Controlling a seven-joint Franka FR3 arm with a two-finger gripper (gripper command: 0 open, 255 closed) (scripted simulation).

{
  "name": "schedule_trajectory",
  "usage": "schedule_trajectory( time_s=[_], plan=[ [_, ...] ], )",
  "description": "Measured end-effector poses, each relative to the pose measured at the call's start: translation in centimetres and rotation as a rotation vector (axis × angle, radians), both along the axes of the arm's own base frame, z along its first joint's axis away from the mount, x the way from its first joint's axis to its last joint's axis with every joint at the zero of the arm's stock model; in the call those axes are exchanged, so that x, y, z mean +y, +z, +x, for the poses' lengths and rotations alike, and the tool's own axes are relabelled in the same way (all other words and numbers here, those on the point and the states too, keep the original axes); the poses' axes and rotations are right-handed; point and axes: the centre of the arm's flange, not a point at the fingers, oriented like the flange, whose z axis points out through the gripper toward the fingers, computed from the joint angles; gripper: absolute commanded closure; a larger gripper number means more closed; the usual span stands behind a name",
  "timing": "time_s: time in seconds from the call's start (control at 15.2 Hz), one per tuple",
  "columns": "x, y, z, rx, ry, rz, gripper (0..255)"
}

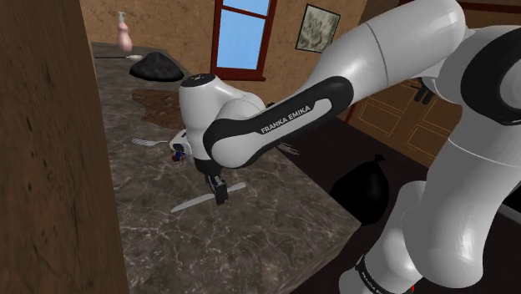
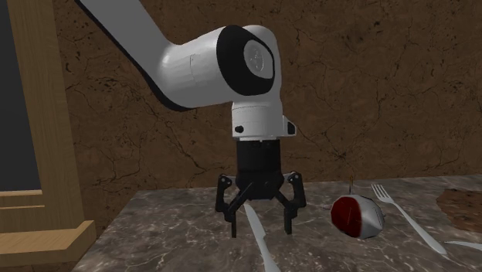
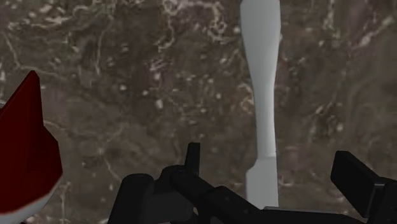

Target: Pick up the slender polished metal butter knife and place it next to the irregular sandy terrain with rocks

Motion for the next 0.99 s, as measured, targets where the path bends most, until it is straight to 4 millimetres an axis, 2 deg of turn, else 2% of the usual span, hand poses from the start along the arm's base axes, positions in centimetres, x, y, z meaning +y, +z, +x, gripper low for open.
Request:
schedule_trajectory(
  time_s=[0.4, 0.46, 0.99],
  plan=[
    [0.01, -0.43, -0.07, 0.000, 0.000, 0.000, 0],
    [0.01, -0.43, -0.07, 0.000, 0.000, 0.000, 255],
    [0.35, 0.15, -0.29, -0.011, 0.008, 0.008, 255]
  ],
)
